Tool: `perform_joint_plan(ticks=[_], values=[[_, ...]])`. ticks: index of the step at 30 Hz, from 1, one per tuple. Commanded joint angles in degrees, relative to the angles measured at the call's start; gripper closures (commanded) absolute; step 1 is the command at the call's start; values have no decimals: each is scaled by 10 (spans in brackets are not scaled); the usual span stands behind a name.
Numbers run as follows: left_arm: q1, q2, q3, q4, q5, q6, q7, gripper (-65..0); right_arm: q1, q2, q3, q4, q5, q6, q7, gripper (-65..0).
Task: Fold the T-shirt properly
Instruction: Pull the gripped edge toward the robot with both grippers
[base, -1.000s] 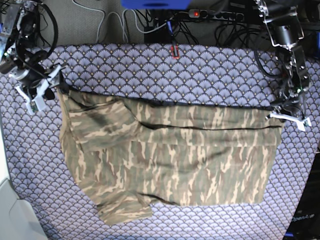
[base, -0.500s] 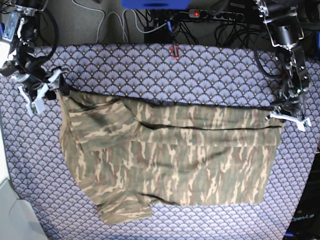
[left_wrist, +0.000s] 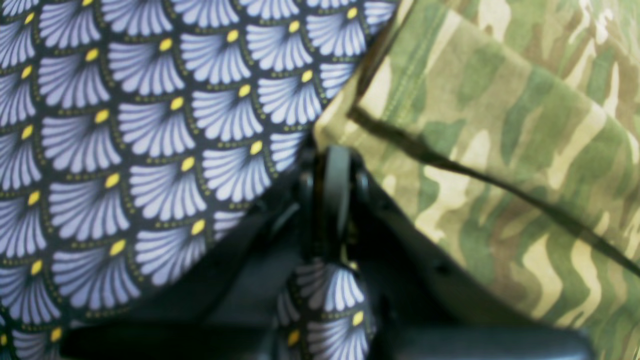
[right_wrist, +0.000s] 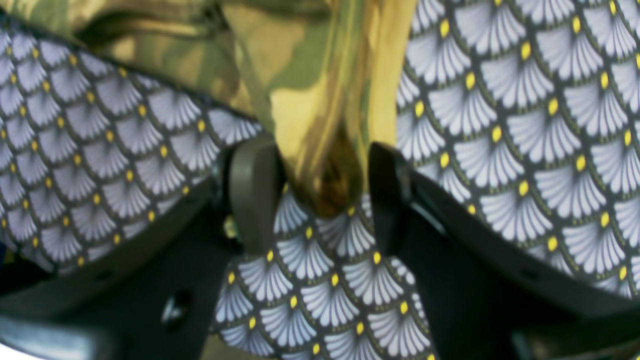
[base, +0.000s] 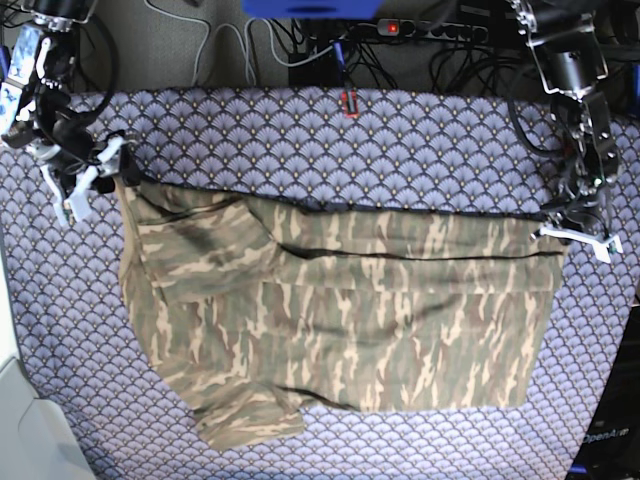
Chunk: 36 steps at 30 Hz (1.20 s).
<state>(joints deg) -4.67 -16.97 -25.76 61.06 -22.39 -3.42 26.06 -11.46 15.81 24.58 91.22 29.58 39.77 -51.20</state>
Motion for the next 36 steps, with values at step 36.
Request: perform_joint_plan(ticks=[36], values=[[137,-54,-60,232,-1,-1,196,-8,-127,44,30,95,11,2,29,0]])
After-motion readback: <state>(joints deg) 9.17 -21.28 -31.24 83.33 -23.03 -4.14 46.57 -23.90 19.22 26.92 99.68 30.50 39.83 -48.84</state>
